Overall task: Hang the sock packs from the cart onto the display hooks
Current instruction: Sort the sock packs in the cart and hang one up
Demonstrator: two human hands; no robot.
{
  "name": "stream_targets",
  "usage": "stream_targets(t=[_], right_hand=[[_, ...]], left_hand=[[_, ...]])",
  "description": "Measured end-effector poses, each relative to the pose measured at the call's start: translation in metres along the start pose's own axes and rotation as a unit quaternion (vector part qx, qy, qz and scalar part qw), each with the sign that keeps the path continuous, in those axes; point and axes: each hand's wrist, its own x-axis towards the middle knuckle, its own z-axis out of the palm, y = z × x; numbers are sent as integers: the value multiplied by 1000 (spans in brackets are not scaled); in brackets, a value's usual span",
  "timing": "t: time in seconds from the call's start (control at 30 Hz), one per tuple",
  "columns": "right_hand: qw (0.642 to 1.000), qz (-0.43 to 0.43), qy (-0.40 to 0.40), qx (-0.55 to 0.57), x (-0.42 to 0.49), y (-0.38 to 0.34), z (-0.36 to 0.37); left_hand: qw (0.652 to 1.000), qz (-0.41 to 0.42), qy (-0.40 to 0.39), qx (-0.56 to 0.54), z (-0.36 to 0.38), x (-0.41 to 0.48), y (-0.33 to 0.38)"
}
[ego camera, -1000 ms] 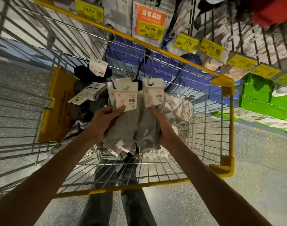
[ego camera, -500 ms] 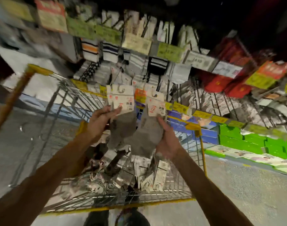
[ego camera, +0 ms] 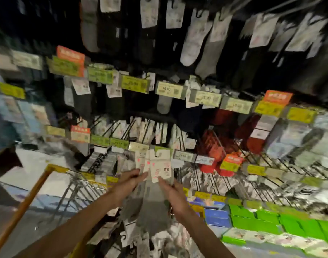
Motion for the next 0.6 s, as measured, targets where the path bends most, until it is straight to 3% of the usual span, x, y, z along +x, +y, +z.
stream_targets(t=[0.2, 0.6], right_hand=[[1000, -6, 13, 24, -11, -28, -4], [993, -113, 23, 15, -11, -112, -8]], left_hand=[[999, 42, -21, 6, 21, -15, 28], [986, 163, -10, 12, 40, -4, 106]])
